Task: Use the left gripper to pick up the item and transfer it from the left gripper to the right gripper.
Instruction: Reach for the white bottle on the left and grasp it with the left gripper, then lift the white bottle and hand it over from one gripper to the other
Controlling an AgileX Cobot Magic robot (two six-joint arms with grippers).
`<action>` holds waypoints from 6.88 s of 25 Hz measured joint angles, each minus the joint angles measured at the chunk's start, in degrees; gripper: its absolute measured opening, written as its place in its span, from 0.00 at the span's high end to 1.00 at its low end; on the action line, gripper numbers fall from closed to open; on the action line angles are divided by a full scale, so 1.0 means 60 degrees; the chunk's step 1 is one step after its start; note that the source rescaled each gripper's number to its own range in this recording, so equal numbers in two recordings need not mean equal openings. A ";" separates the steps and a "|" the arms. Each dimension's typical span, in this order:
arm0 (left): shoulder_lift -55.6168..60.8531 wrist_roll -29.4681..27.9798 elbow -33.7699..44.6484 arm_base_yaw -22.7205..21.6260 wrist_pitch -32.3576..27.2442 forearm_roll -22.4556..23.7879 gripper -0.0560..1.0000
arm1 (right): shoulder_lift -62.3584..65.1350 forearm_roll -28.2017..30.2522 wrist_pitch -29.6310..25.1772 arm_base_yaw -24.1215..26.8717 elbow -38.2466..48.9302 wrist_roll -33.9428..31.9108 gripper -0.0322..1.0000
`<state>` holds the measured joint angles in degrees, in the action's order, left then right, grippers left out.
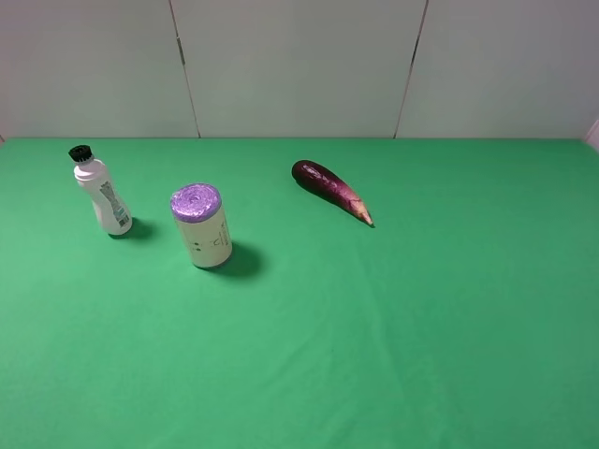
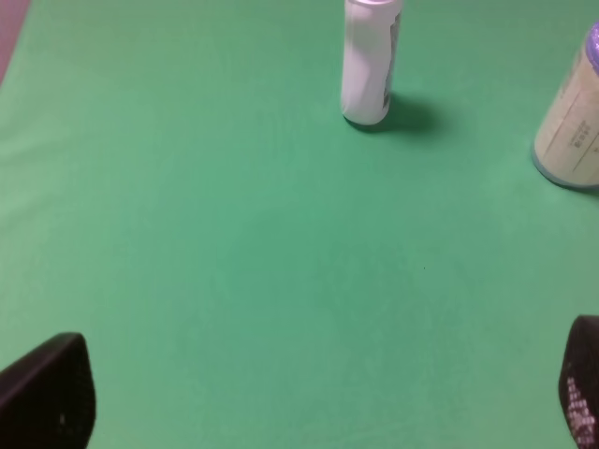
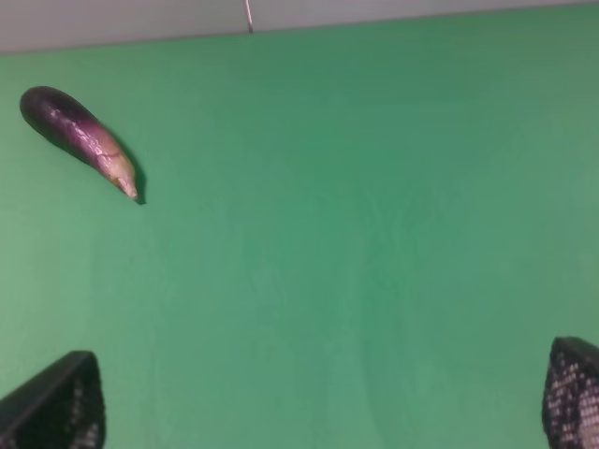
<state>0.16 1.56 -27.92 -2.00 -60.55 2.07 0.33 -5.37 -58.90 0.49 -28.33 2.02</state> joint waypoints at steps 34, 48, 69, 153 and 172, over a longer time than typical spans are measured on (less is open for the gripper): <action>0.0000 0.0000 0.0000 0.0000 0.0039 0.0000 0.00 | 0.0000 0.0000 0.0000 0.0000 0.0000 0.0000 0.00; -0.2175 -0.0260 -0.1715 0.0000 -0.0869 0.0000 0.00 | 0.0000 0.0000 0.0000 0.0000 0.0000 0.0000 0.00; -0.9053 -0.0762 -0.6303 0.0000 -0.0924 0.0778 0.00 | 0.0000 0.0000 0.0000 0.0000 0.0000 0.0000 0.00; -1.8499 -0.0352 -0.8440 0.1335 0.2260 0.0248 0.94 | 0.0000 0.0000 0.0000 0.0000 0.0000 0.0000 0.00; -1.6083 -0.0757 -0.9334 0.1335 0.0538 0.0272 0.94 | 0.0000 0.0000 0.0000 0.0000 0.0000 0.0000 0.00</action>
<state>-96.34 -2.98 -83.92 6.01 -57.32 3.70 0.33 -5.37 -58.90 0.49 -28.33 2.02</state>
